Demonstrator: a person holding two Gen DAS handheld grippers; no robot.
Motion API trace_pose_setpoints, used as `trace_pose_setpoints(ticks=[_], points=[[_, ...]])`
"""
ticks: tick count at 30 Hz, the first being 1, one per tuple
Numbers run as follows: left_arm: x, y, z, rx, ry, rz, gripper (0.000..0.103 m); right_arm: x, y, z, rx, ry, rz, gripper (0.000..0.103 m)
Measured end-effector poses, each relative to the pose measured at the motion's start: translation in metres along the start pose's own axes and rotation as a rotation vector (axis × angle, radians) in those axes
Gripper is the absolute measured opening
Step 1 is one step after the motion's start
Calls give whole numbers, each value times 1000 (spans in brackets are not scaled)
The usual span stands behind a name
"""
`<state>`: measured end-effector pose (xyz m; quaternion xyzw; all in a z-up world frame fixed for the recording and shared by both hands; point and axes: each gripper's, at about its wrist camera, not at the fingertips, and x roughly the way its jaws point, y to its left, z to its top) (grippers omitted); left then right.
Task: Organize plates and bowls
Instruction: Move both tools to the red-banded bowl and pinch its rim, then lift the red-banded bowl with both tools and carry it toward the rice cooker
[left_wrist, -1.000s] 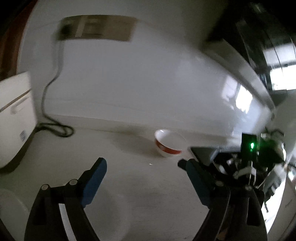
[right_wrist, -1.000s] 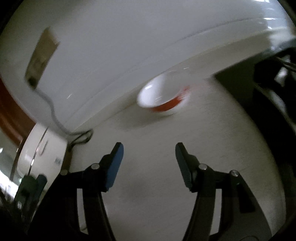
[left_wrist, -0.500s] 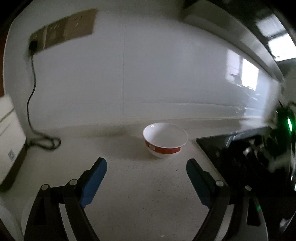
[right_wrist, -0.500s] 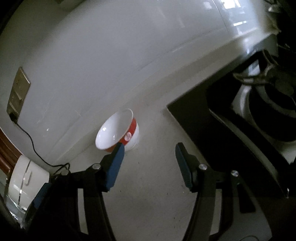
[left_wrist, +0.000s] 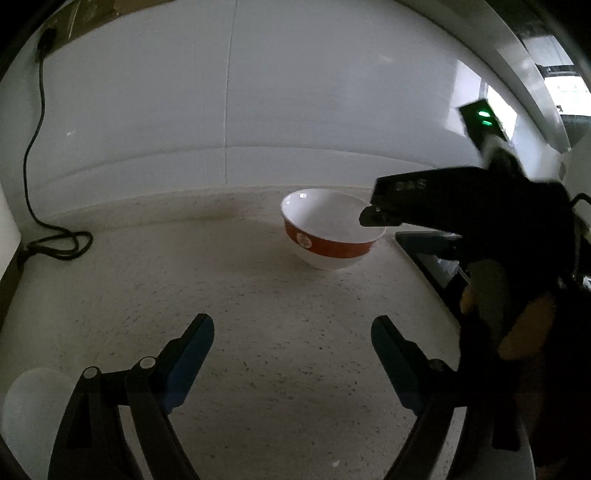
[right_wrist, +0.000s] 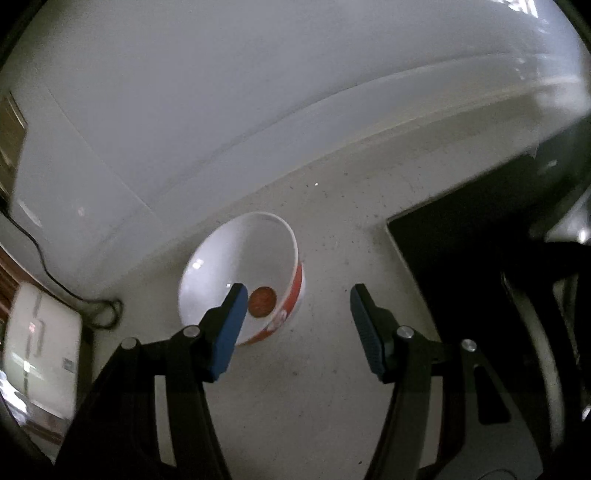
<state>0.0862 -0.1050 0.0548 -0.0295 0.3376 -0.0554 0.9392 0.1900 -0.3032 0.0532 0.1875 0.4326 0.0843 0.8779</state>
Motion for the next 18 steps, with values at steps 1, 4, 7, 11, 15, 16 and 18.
trace_pose_setpoints(ticks=[1, 4, 7, 11, 15, 16, 18], points=[[0, -1, 0, 3, 0, 0, 88, 7, 3, 6, -8, 26, -31, 62], [6, -8, -3, 39, -3, 22, 88, 19, 6, 18, -12, 86, -72, 62], [3, -13, -5, 63, -5, 33, 88, 36, 11, 27, -29, 147, -101, 62], [3, -7, -3, 43, -5, 24, 88, 50, 14, 26, -51, 186, -136, 55], [0, 1, -1, 1, -4, -8, 88, 61, 12, 24, -49, 211, -122, 20], [0, 1, 0, -6, -3, -17, 88, 60, 12, 23, -50, 211, -119, 19], [-2, 3, 1, -19, -7, -40, 88, 56, 10, 21, -53, 216, -122, 18]])
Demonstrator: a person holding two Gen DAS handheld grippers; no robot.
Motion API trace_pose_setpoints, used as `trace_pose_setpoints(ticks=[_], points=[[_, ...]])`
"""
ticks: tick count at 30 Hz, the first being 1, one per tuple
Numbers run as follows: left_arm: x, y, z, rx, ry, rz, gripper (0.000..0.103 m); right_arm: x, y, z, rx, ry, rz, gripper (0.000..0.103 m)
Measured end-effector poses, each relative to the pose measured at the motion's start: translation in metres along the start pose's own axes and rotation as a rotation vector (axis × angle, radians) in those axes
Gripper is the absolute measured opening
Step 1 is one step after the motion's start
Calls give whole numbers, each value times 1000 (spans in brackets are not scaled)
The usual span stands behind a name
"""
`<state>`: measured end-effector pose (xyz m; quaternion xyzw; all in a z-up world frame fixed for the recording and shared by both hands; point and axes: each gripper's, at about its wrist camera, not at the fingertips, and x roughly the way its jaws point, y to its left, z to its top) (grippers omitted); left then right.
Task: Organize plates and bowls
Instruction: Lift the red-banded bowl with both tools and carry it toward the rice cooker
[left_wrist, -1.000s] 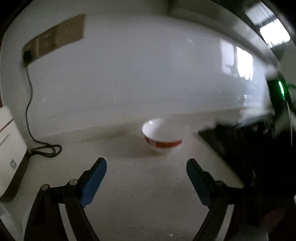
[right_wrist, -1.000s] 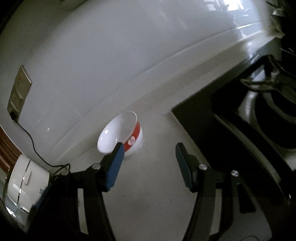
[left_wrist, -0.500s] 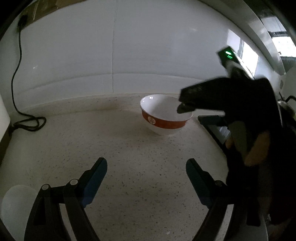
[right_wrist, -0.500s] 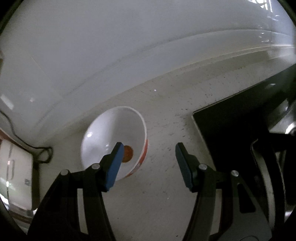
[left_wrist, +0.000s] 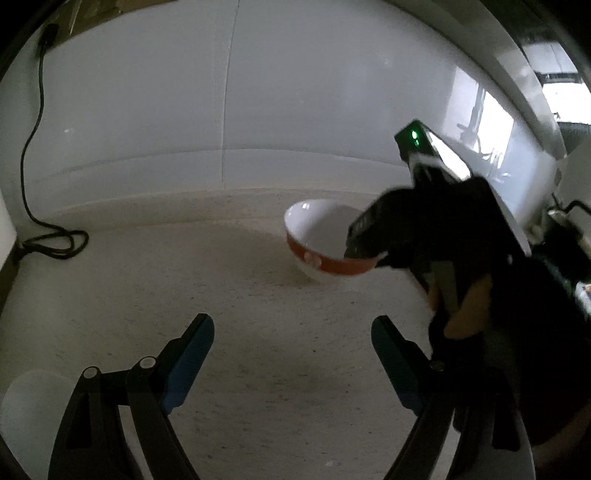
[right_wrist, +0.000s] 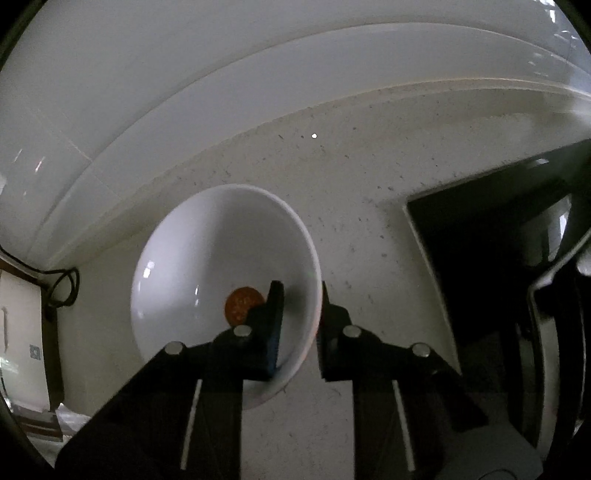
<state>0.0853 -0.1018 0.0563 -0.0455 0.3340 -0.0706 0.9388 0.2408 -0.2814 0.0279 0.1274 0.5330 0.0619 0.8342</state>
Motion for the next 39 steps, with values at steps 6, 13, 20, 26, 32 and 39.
trace_pose_setpoints(ticks=[6, 13, 20, 26, 32, 39], points=[[-11, 0, 0, -21, -16, -35, 88, -10, -13, -15, -60, 28, 36, 16], [-14, -6, -3, -9, -22, -77, 88, -38, -55, -53, -70, 19, 59, 15], [-2, -16, -12, 35, 54, -95, 88, -57, -64, -83, -95, -4, 76, 15], [19, -20, -23, 36, 172, -110, 87, -62, -80, -101, -73, -26, 107, 16], [26, -24, -26, 29, 206, -144, 87, -62, -68, -131, -45, -44, 130, 31], [30, -35, -32, 46, 257, -161, 87, -80, -73, -150, -44, -74, 144, 40]])
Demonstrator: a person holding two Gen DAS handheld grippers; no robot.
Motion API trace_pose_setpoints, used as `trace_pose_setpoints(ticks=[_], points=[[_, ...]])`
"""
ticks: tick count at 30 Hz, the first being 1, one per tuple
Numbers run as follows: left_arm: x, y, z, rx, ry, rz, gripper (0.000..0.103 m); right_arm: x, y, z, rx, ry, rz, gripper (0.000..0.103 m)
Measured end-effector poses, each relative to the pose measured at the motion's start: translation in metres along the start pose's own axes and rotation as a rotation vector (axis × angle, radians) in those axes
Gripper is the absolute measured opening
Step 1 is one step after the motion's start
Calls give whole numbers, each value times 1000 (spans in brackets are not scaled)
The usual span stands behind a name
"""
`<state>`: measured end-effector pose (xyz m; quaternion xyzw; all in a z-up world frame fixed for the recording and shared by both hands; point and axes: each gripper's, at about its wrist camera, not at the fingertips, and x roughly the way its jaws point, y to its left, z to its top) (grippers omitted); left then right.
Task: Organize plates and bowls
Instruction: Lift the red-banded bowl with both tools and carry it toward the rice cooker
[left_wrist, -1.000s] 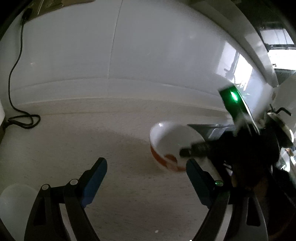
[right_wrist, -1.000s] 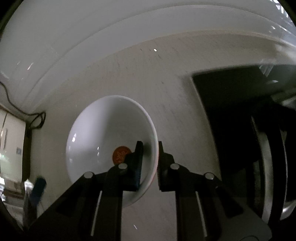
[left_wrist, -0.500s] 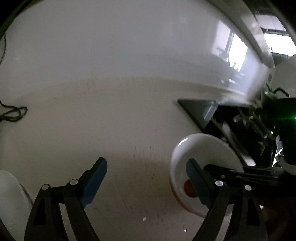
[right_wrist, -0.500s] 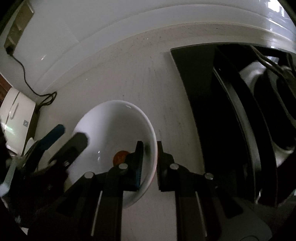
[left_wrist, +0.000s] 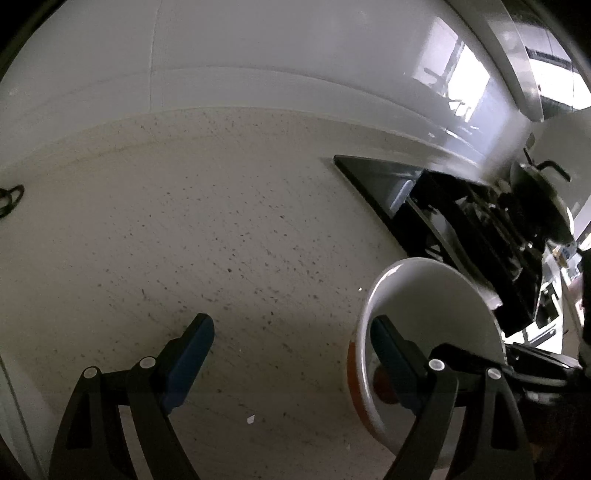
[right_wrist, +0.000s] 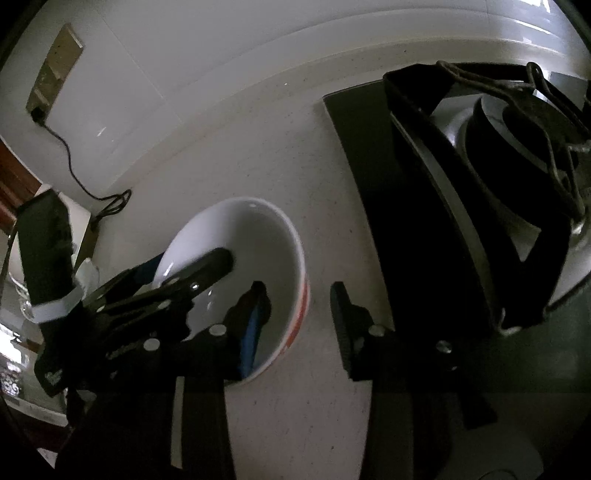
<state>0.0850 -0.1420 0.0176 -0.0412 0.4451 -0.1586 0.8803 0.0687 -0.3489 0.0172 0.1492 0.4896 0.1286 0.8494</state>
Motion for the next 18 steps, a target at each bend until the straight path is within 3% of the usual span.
trace_pose_setpoints(ticks=[4, 7, 9, 12, 15, 18], points=[[1, -5, -2, 31, 11, 26, 88, 1, 6, -4, -11, 1, -5, 39], [-2, -5, -5, 31, 9, 6, 84, 7, 7, -4, 6, 6, 8, 32], [-6, -7, -6, 30, 9, -55, 58, 11, 5, -5, 20, 5, 11, 32], [-13, -20, -11, 82, 5, -98, 32, -1, 0, -15, 54, -5, 20, 30], [-18, -37, -18, 163, -16, -63, 22, -4, -3, -18, 74, -29, 5, 25], [-19, -45, -21, 192, -14, -51, 21, -8, -4, -23, 83, -50, -12, 21]])
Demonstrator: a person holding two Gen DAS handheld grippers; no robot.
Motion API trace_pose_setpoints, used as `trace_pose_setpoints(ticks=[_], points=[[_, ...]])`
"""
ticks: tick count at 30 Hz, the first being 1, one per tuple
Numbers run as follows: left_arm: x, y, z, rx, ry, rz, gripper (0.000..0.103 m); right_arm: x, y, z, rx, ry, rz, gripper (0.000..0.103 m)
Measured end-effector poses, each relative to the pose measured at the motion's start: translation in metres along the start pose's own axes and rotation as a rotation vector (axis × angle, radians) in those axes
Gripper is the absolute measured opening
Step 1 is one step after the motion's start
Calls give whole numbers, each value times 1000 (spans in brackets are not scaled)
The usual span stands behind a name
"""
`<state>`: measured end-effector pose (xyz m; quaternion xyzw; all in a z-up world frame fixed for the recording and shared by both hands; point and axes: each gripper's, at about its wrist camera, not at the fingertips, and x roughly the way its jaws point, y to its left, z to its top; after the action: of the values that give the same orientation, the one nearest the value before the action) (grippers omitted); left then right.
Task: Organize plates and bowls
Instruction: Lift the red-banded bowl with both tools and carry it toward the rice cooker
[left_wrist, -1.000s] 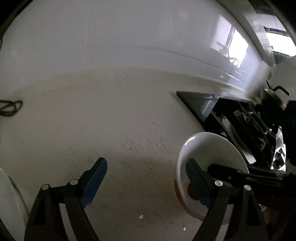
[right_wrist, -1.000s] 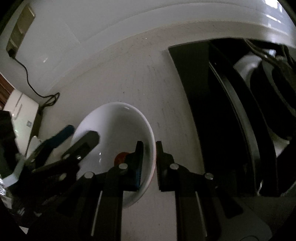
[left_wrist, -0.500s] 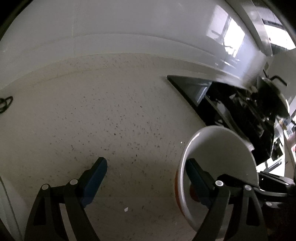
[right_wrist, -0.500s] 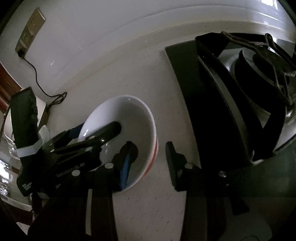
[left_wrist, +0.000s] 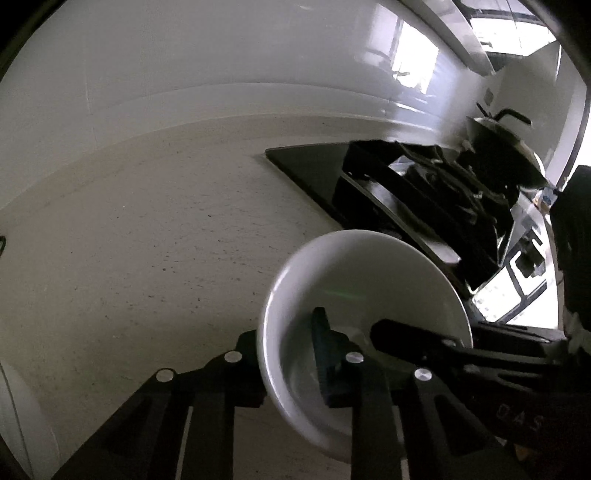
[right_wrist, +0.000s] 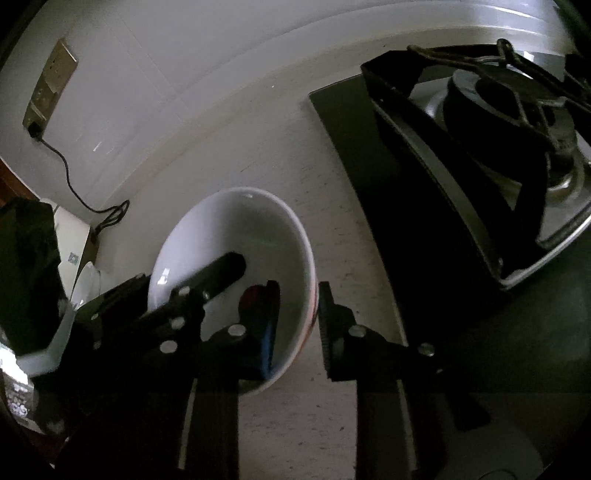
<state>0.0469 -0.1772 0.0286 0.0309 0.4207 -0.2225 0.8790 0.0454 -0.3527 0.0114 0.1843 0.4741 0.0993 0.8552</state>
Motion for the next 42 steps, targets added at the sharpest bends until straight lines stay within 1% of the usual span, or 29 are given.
trace_pose_setpoints(ticks=[3, 5, 8, 12, 17, 21, 25, 29, 33, 36, 42], points=[[0, -3, -2, 13, -3, 17, 22, -1, -3, 0, 23, -1, 1, 21], [1, -5, -3, 5, -3, 15, 21, -1, -2, 1, 27, -4, -11, 20], [-3, -2, 0, -15, -25, 3, 17, -4, 2, -2, 16, -19, -43, 17], [-7, 0, 2, -37, -31, -27, 17, -10, 3, -8, 24, -44, -56, 15], [-19, -8, 4, -6, -75, 7, 18, -23, 5, -16, 43, -75, -55, 14], [-26, -6, 7, -23, -83, 19, 18, -36, 11, -18, 43, -88, -48, 14], [-42, -2, 9, -37, -134, 64, 19, -46, 24, -14, 18, -98, -37, 14], [-58, 17, 13, -116, -180, 63, 19, -56, 45, -6, -23, -122, -25, 14], [-66, 32, 15, -174, -206, 71, 19, -60, 60, 0, -48, -134, -1, 14], [-74, 44, 17, -209, -228, 110, 19, -57, 72, 7, -62, -135, 25, 14], [-98, 71, 20, -298, -279, 192, 19, -46, 104, 24, -125, -126, 119, 14]])
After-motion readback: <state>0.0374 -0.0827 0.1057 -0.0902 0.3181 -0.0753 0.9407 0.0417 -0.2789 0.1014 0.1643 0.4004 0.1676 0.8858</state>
